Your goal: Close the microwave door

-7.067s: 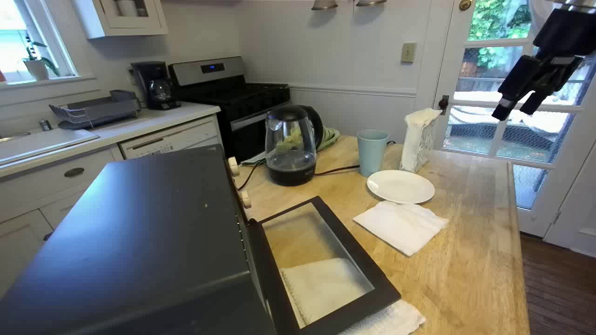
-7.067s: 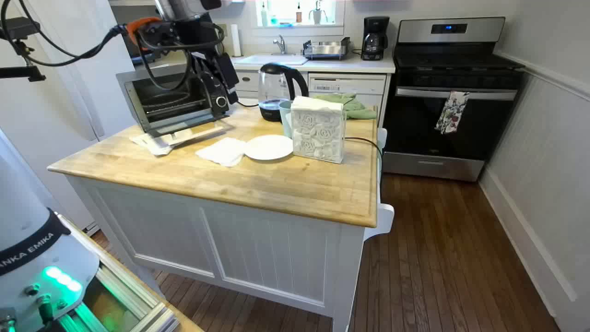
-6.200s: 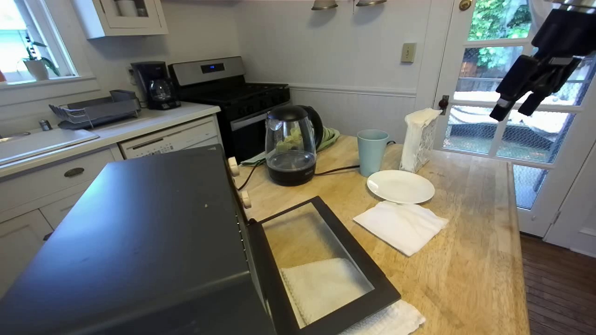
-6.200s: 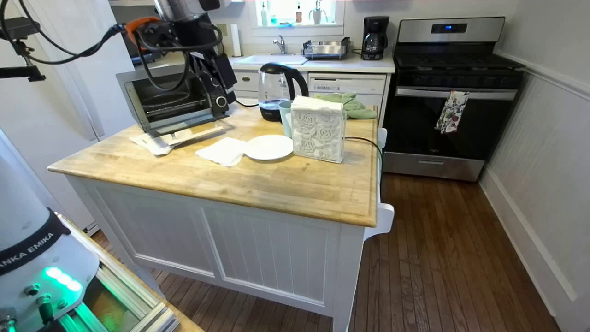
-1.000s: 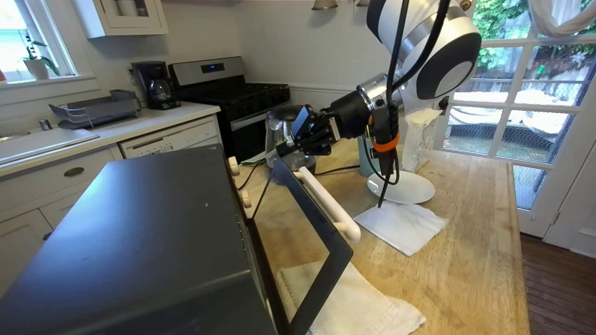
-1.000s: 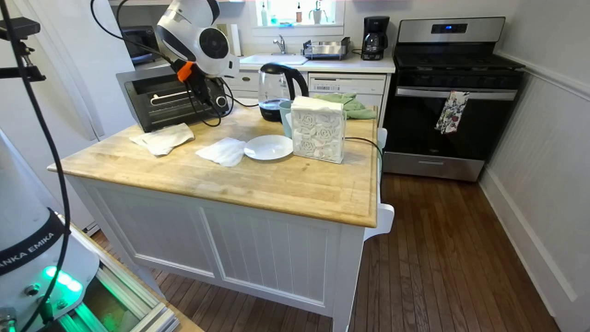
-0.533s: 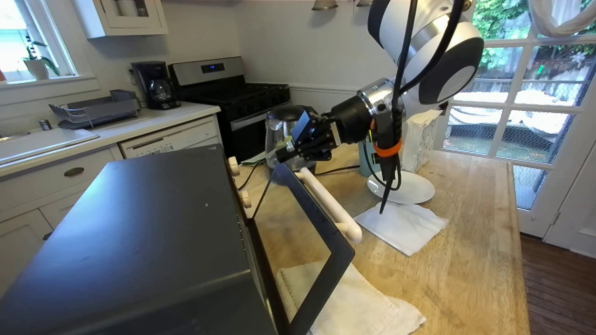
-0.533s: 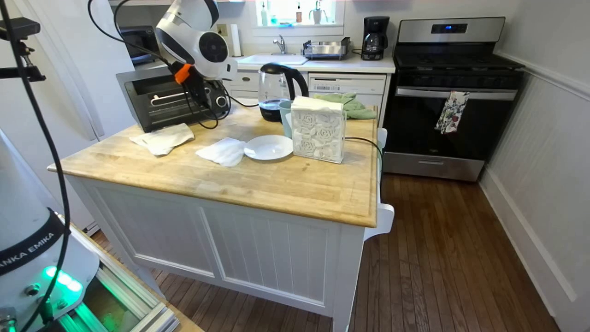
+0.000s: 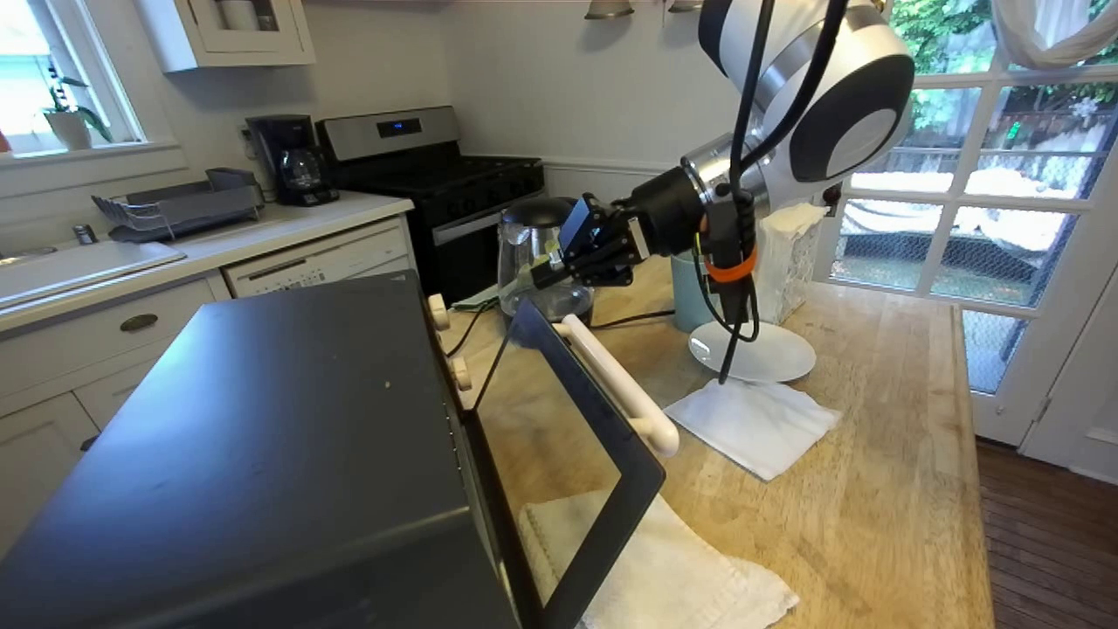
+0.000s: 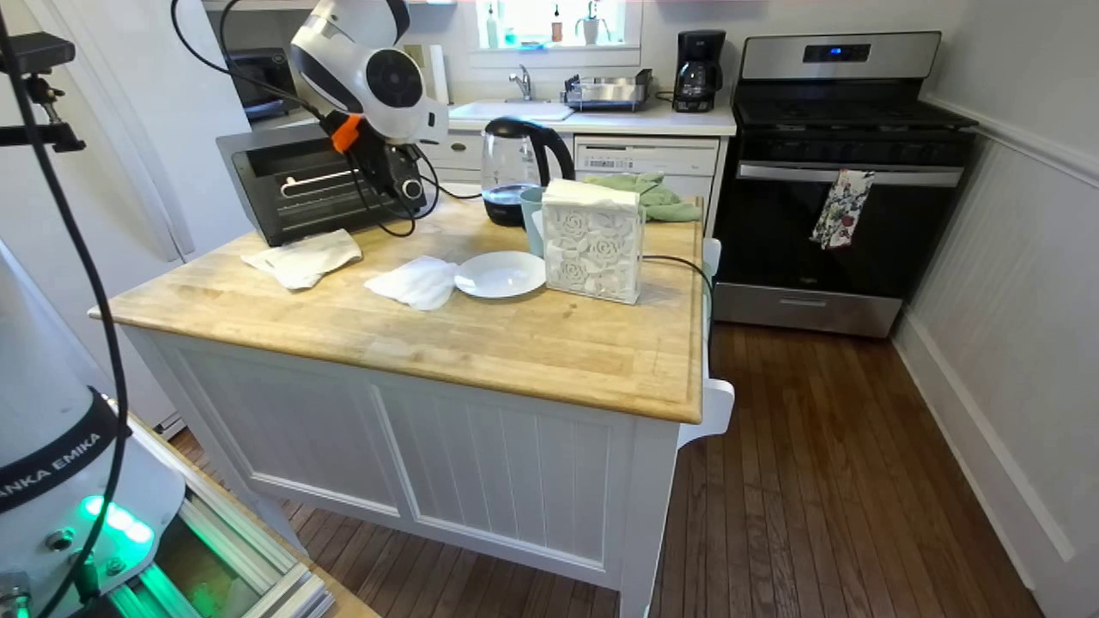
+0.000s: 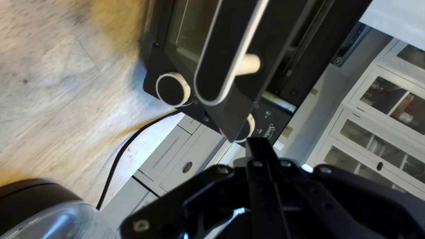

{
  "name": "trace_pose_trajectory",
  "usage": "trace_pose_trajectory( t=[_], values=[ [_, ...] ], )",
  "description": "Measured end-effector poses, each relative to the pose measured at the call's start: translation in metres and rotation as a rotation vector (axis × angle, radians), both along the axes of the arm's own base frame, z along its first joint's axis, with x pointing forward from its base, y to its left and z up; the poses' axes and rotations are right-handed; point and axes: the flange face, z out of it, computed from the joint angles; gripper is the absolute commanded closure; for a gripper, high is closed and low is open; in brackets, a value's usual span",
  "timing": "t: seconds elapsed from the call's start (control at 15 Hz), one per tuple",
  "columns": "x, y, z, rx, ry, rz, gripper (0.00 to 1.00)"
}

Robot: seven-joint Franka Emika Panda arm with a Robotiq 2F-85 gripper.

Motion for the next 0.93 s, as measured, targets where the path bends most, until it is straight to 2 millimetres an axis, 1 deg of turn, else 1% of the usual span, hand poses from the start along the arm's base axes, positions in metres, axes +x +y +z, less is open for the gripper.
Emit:
trace_pose_trajectory(
  t=[0.2, 0.33, 0.93],
  values=[
    [-0.001, -0.009, -0.001, -0.048, 0.011, -0.044, 1.0],
    [-0.002, -0.011, -0.002, -0.065, 0.016, -0.057, 1.0],
    [-0.01, 0.005, -0.01, -0.068, 0.037, -0.028, 1.0]
  ],
)
